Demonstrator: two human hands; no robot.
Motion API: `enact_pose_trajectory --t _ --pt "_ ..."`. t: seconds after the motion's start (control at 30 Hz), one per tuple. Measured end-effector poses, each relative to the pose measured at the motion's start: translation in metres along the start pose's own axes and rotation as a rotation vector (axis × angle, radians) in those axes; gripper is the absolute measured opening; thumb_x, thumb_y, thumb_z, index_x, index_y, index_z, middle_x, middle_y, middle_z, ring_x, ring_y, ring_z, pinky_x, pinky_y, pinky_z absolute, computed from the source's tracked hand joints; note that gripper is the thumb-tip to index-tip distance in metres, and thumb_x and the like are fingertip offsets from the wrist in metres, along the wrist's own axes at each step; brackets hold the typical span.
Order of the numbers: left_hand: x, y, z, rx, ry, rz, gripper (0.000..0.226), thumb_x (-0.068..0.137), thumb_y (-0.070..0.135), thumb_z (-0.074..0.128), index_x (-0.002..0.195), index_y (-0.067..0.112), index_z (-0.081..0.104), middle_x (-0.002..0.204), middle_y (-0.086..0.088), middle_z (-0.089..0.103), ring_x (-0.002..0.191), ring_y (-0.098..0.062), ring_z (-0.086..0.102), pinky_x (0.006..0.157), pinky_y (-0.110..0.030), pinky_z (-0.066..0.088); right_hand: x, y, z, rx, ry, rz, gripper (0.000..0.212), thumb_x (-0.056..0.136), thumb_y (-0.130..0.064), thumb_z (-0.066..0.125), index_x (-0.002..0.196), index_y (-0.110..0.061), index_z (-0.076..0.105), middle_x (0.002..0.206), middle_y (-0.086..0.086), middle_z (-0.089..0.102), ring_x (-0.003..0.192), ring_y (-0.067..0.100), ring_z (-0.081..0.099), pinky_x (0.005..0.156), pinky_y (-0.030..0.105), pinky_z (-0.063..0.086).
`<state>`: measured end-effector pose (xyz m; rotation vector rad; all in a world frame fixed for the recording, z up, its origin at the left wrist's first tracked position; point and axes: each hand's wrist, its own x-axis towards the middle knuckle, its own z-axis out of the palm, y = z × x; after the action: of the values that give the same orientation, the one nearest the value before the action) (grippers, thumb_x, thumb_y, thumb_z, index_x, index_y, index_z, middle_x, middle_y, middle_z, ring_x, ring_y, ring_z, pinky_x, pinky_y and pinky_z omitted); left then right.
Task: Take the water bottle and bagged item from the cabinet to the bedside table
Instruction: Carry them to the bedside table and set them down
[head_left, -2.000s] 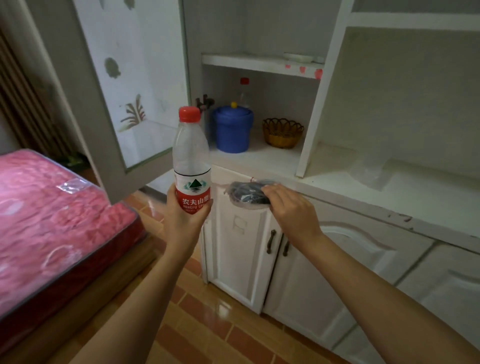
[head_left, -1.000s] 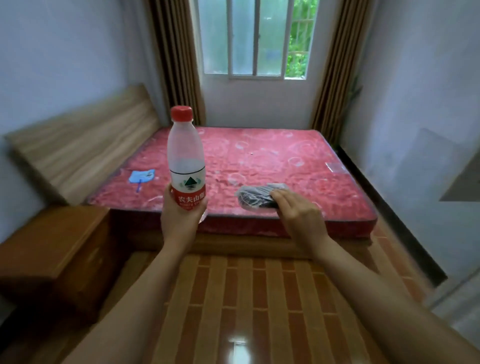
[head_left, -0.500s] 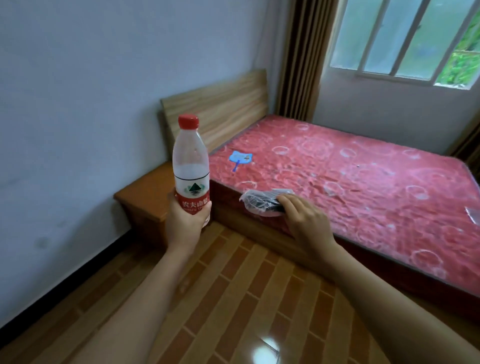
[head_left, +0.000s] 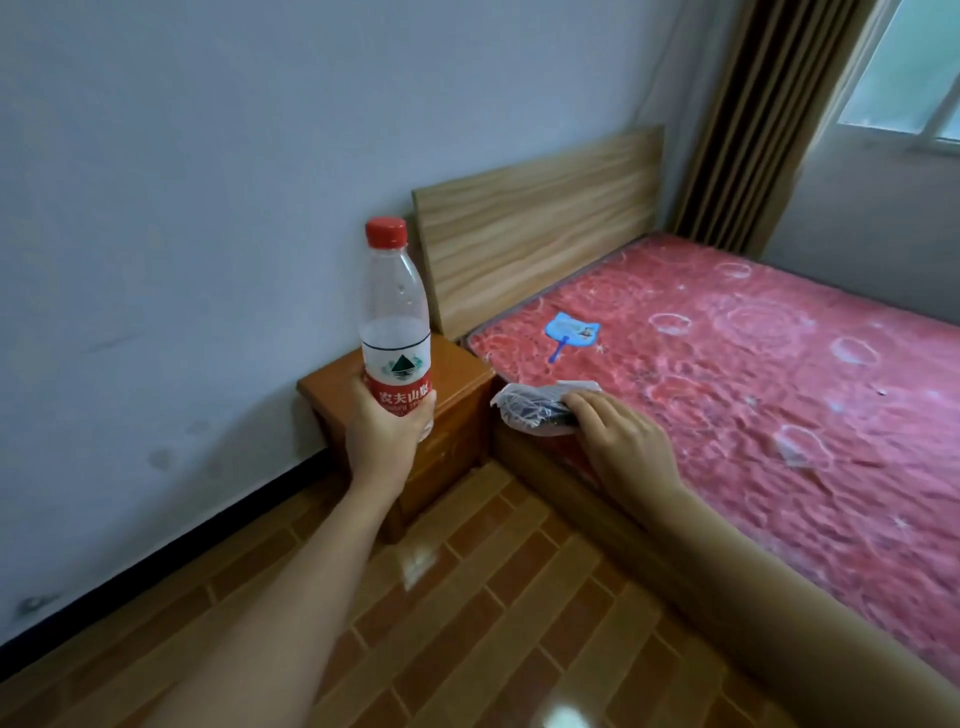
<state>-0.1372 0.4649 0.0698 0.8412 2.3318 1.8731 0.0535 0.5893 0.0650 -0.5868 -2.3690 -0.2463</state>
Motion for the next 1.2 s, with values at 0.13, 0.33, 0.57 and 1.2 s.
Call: enact_pose_trajectory --t 0.13,0.33,0.57,1.2 --pt "0.040 -0.009 0.040 0.005 0.023 -0.043 0.073 0.072 0.021 0.075 0.130 0.011 0.034 0.128 -0.010 0.050 0.114 -0.022 0.050 0.084 -0.028 0.044 0.036 0.041 0.045 0.042 -0.025 -0.049 0.035 0.081 -0.020 0.042 0.098 -0.001 0.066 0.095 0.013 0.071 0.086 0.029 0.068 0.066 0.035 0.056" --pt "0.085 -0.030 0.073 0.080 0.084 -0.092 0.073 0.073 0.027 0.074 0.131 0.016 0.031 0.130 -0.007 0.049 0.115 -0.020 0.050 0.082 -0.028 0.045 0.079 0.080 0.109 0.097 -0.070 -0.108 0.033 0.078 -0.014 0.045 0.102 -0.001 0.064 0.097 0.014 0.071 0.089 0.029 0.068 0.068 0.036 0.056" --pt "0.145 -0.067 0.097 0.163 0.162 -0.144 0.072 0.072 0.027 0.075 0.130 0.013 0.033 0.126 -0.009 0.051 0.104 -0.012 0.049 0.078 -0.027 0.045 0.130 0.103 0.178 0.135 -0.118 -0.177 0.030 0.078 -0.013 0.049 0.102 -0.002 0.064 0.097 0.013 0.071 0.089 0.027 0.068 0.069 0.033 0.055" --pt "0.382 -0.195 0.169 0.209 0.231 -0.292 0.073 0.070 0.032 0.076 0.129 0.018 0.035 0.126 -0.008 0.053 0.110 -0.023 0.055 0.083 -0.044 0.053 0.334 0.123 0.406 0.224 -0.330 -0.310 0.038 0.069 -0.008 0.076 0.105 -0.004 0.063 0.101 0.012 0.070 0.092 0.025 0.067 0.072 0.033 0.056"
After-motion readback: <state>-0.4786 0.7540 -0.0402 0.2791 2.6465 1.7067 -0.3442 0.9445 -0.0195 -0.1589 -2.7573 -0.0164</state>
